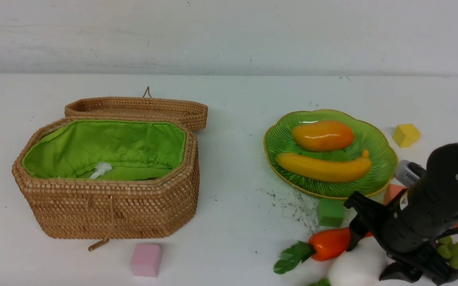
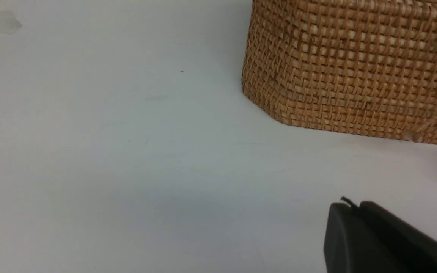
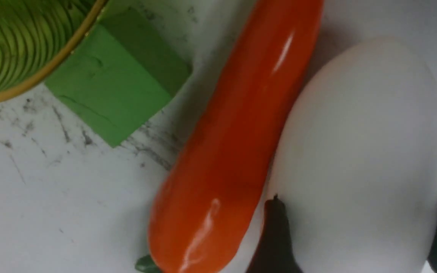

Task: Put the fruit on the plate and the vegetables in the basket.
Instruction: Take a daikon with your right arm and place it on the basket on the left.

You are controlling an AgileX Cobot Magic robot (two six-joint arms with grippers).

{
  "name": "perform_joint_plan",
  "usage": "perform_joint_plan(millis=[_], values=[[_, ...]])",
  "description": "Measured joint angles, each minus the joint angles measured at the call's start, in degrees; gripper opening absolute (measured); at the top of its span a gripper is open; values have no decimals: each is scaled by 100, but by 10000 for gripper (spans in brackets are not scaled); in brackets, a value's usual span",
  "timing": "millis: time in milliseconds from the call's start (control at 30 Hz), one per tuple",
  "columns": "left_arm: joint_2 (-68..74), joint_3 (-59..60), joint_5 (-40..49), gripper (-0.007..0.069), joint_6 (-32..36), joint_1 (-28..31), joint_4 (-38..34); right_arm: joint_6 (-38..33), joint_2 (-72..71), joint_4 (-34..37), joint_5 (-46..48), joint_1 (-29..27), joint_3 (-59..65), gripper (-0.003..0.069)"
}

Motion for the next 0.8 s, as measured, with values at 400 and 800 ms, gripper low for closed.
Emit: perform_joint_plan(millis=[400, 800], values=[[0, 0, 0, 20, 0, 0, 0, -810, -58, 78, 119, 0, -19, 496], [0, 0, 0, 20, 0, 0, 0, -3673, -1463, 1092, 866, 0, -269, -3]])
